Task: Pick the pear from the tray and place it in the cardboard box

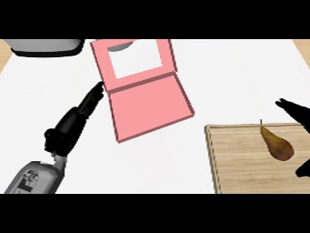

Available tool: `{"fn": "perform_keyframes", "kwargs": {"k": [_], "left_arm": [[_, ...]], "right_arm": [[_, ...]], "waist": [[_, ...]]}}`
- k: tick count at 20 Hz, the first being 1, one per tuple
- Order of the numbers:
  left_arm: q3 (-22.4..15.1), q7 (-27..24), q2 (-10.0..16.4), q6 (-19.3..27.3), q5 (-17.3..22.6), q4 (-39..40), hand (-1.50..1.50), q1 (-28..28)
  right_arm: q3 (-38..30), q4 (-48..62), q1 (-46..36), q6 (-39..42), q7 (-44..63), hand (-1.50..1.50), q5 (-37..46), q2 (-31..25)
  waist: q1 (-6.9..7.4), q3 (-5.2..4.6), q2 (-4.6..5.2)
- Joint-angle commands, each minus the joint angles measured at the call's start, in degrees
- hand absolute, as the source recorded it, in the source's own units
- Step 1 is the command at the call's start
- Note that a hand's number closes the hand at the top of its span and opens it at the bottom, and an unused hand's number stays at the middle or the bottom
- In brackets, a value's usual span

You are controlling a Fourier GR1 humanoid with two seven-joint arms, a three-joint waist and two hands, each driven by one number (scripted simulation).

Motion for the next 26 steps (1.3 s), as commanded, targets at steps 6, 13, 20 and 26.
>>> {"fn": "perform_keyframes", "kwargs": {"k": [6, 13, 20, 26], "left_arm": [[-1.7, 4.2, -1.3, 0.0, -2.2, -2.6, 0.0, -1.0], [-1.0, 2.9, -2.4, -0.4, -3.1, -1.1, 0.0, -1.2], [1.0, 7.5, -2.6, -2.8, -2.9, -3.6, 0.0, -2.8], [3.6, 5.7, -3.5, -4.0, -3.8, -0.2, 0.0, -3.5]], "right_arm": [[-0.3, -17.3, -5.7, 16.4, 10.4, -1.5, 4.7, -12.4], [-2.0, -20.9, -12.0, 36.8, 27.8, -1.5, -10.7, -7.7], [-3.2, -13.1, -16.3, 41.8, 37.4, -1.5, -10.7, 4.0], [-2.0, -10.0, -13.0, 38.9, 36.0, -1.5, -1.7, 11.6]], "waist": [[0.63, 0.01, -0.07], [1.35, -0.01, 0.21], [1.47, 0.11, 0.31], [1.17, 0.15, 0.4]]}}
